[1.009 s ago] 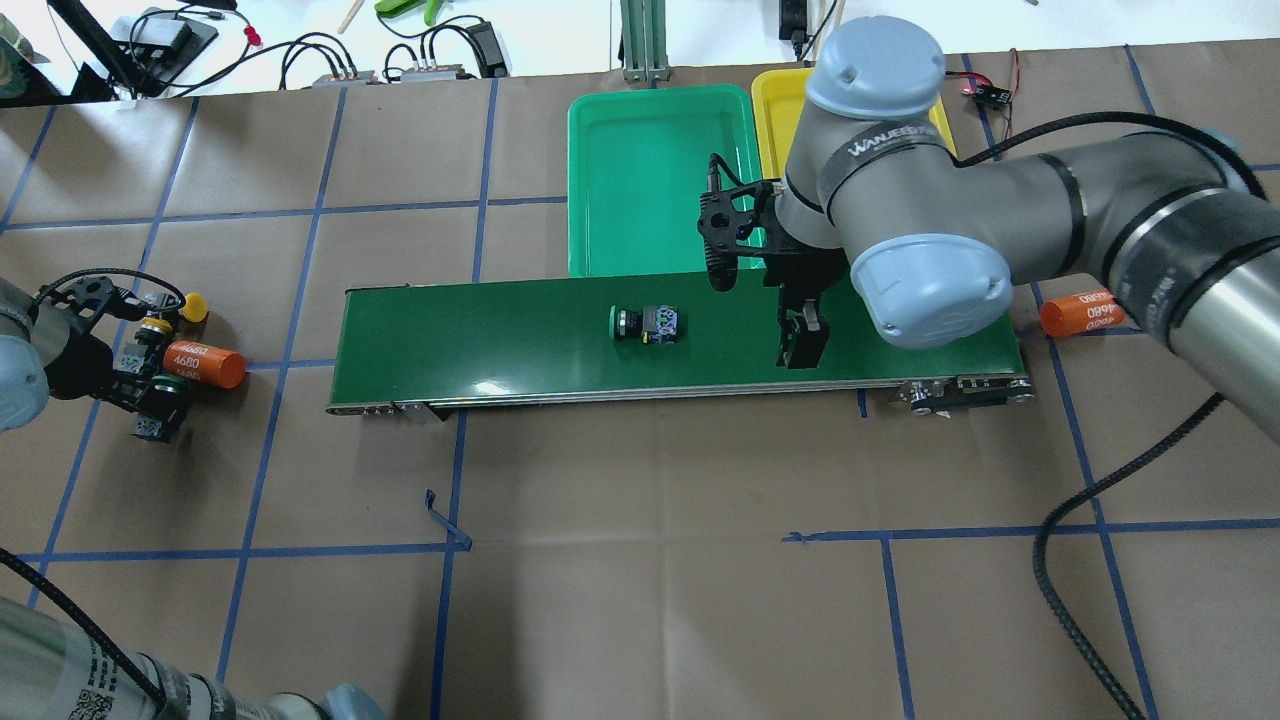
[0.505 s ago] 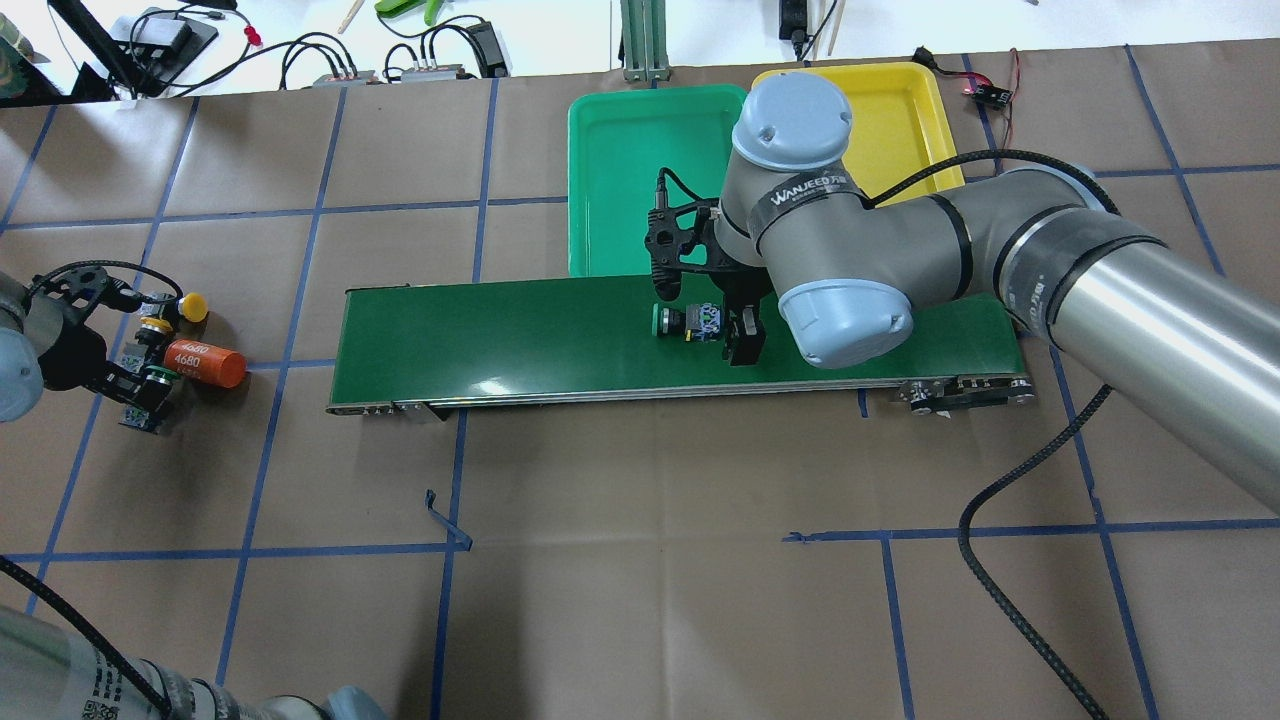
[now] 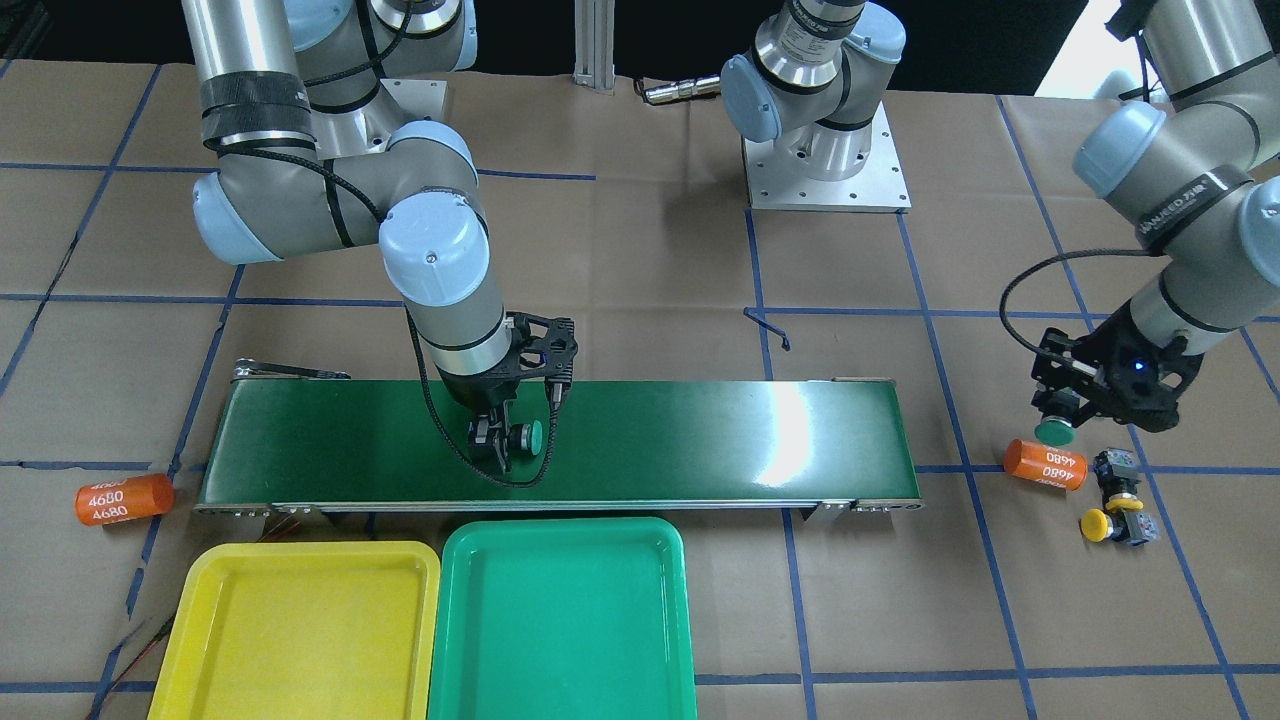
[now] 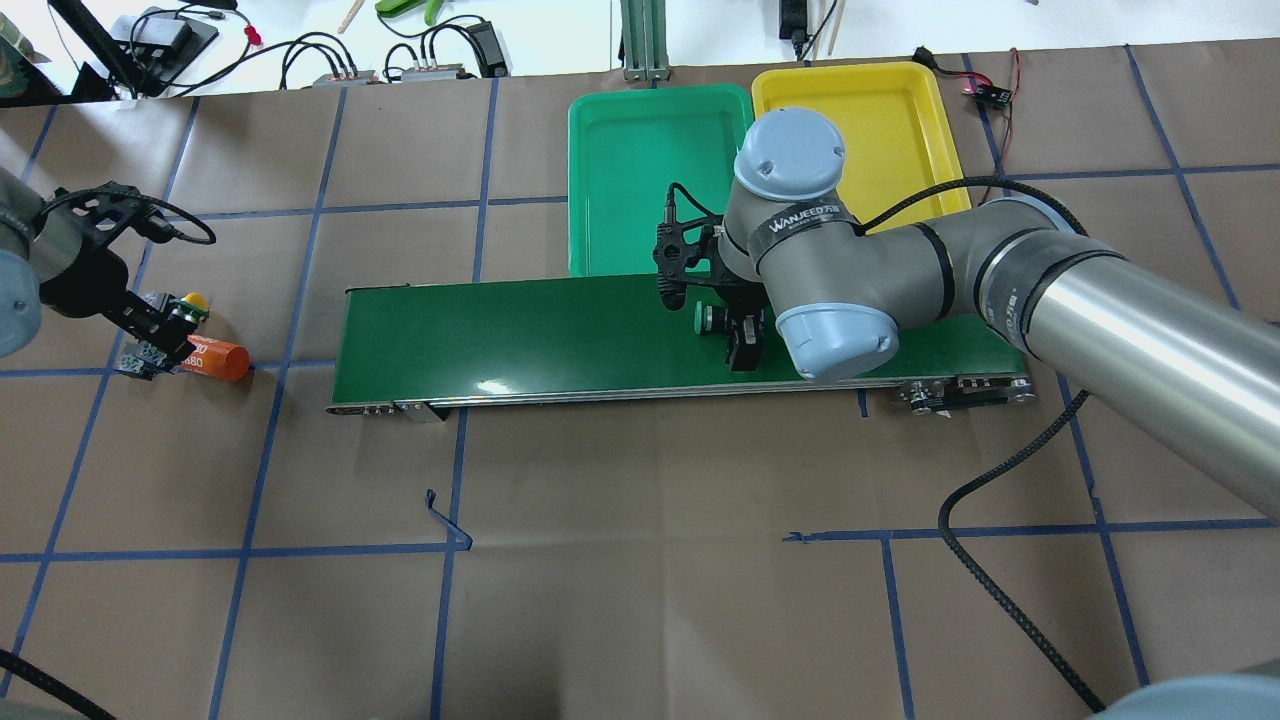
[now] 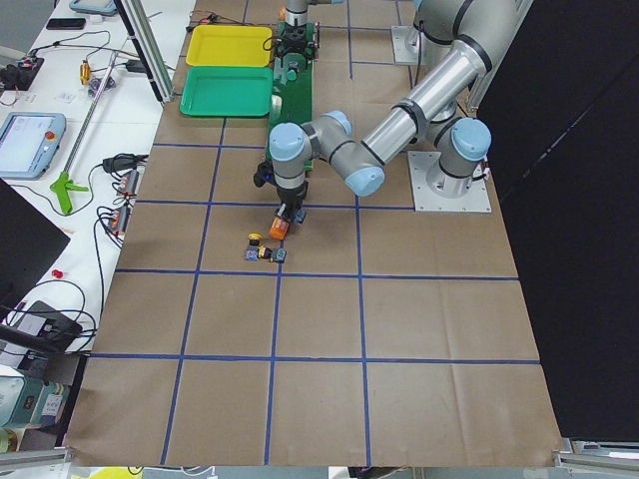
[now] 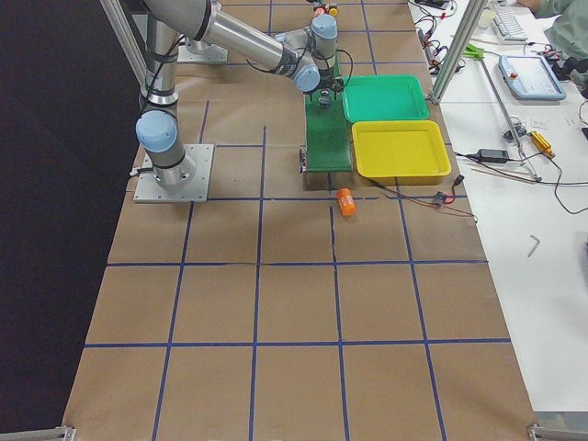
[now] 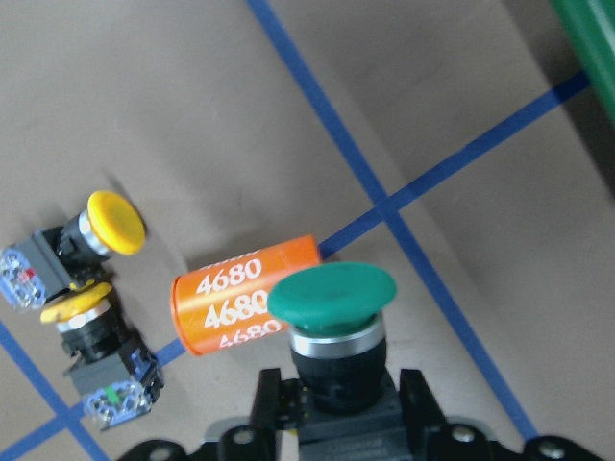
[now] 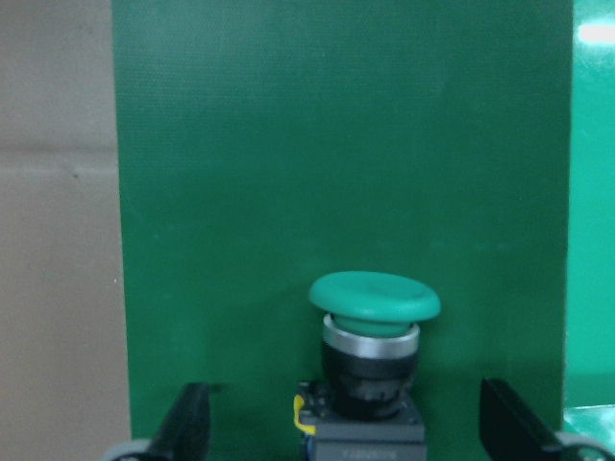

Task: Sort buttons by color to trays
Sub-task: 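Drop the green button in the green tray while the left places its button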

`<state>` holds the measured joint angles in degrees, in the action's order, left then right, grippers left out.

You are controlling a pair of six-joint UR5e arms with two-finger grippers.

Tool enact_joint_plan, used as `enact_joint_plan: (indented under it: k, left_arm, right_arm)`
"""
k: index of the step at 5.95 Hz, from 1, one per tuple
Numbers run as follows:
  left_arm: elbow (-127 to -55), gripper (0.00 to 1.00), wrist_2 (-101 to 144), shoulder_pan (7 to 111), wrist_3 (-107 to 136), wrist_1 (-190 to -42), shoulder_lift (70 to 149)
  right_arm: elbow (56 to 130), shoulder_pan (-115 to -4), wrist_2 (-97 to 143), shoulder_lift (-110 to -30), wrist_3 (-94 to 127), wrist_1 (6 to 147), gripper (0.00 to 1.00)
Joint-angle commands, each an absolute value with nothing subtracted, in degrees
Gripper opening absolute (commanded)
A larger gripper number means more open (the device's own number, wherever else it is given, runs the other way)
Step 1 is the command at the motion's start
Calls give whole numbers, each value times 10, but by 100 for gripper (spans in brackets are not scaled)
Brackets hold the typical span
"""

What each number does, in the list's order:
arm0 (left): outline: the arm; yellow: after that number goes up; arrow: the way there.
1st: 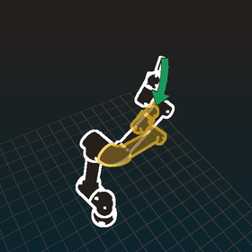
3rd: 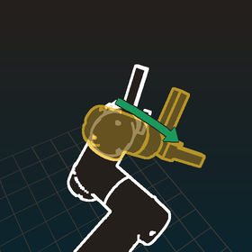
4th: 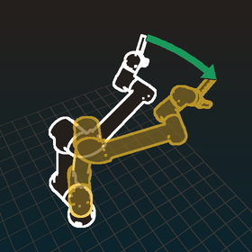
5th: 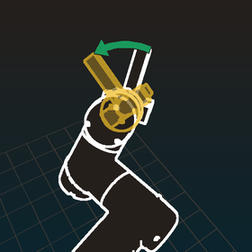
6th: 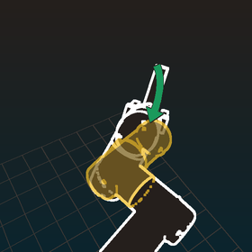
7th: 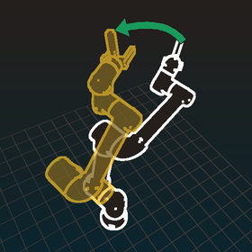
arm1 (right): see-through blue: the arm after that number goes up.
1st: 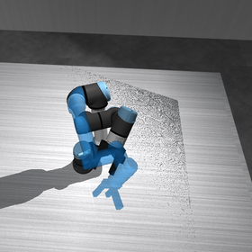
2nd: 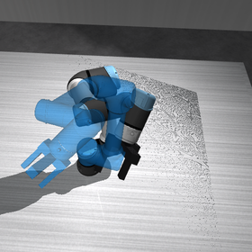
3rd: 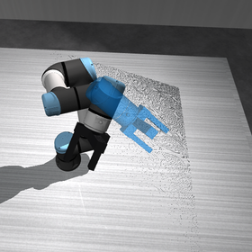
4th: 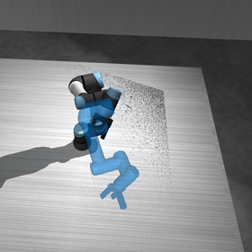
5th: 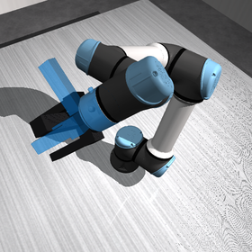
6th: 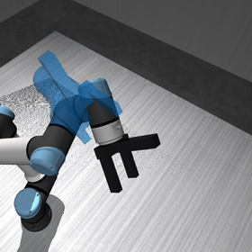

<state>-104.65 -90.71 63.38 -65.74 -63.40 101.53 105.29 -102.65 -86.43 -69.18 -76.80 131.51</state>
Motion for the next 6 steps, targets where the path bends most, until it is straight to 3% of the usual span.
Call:
enact_joint_plan:
  k: [1,2,3,6]
  left_arm:
    - [-1030,1,-905,750,-701,-663,1005]
    - [-1047,0,-907,811,-765,-665,1017]
    - [-1049,1,-909,858,-797,-659,1013]
    - [-1075,0,-903,880,-905,-591,1033]
  right_arm:
    - [1060,-992,-901,-695,-793,1314,48]
    - [1061,-989,-945,-696,-799,1311,15]
    - [1064,-986,-948,-697,-802,1311,6]
    - [1055,-939,-946,-758,-844,1310,6]
